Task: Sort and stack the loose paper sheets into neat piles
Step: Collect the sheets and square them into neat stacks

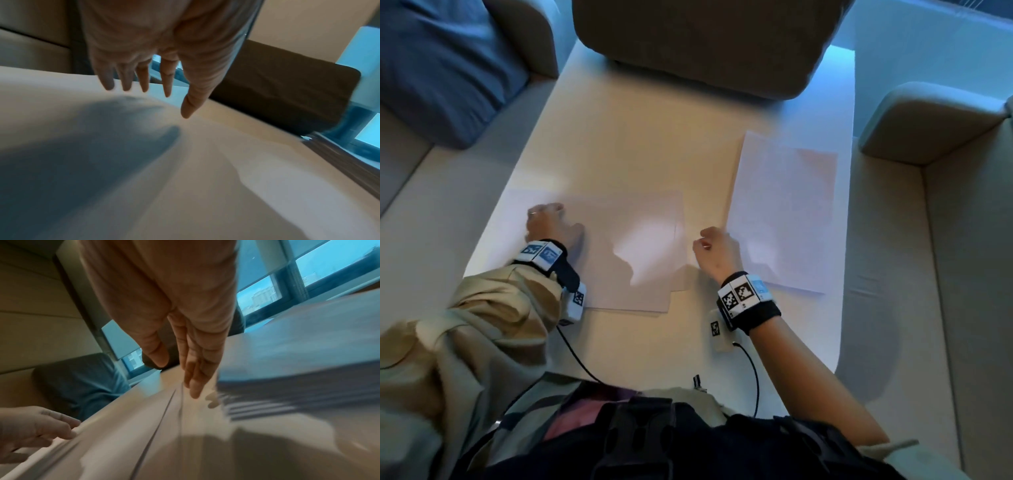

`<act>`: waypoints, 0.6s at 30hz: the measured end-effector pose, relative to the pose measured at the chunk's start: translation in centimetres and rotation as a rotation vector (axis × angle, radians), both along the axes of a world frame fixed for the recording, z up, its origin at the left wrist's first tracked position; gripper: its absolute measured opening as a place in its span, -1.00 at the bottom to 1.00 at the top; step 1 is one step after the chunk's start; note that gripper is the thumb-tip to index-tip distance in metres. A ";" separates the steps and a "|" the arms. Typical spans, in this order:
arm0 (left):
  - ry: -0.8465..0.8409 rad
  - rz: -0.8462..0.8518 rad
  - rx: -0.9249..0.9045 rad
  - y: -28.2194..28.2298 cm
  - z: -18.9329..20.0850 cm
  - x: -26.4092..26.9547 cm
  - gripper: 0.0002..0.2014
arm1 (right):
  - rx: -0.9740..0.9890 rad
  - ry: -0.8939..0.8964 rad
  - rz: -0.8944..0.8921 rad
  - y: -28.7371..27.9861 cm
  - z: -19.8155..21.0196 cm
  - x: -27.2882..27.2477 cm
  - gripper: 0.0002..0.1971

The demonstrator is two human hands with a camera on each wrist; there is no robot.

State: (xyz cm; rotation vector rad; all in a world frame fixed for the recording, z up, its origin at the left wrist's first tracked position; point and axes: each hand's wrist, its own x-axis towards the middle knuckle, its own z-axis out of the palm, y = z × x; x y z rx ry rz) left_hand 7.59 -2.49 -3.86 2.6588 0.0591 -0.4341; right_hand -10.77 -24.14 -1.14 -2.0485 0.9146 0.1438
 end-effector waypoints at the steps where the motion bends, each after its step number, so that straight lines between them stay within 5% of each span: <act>1: 0.024 0.056 0.046 1.1 0.1 0.1 -0.44 | 0.003 0.043 0.029 0.8 -0.2 0.4 -0.56; 8: 0.103 0.182 0.137 6.2 0.7 1.2 -0.32 | -0.098 0.233 -0.063 5.0 -0.4 2.7 -0.38; 14: 0.122 0.093 0.159 7.9 1.2 1.3 0.10 | -0.025 0.255 -0.197 6.5 -1.4 4.6 -0.20; 18: 0.127 0.007 0.186 8.1 2.6 1.0 -0.10 | -0.080 0.305 -0.188 6.9 -1.9 5.1 -0.18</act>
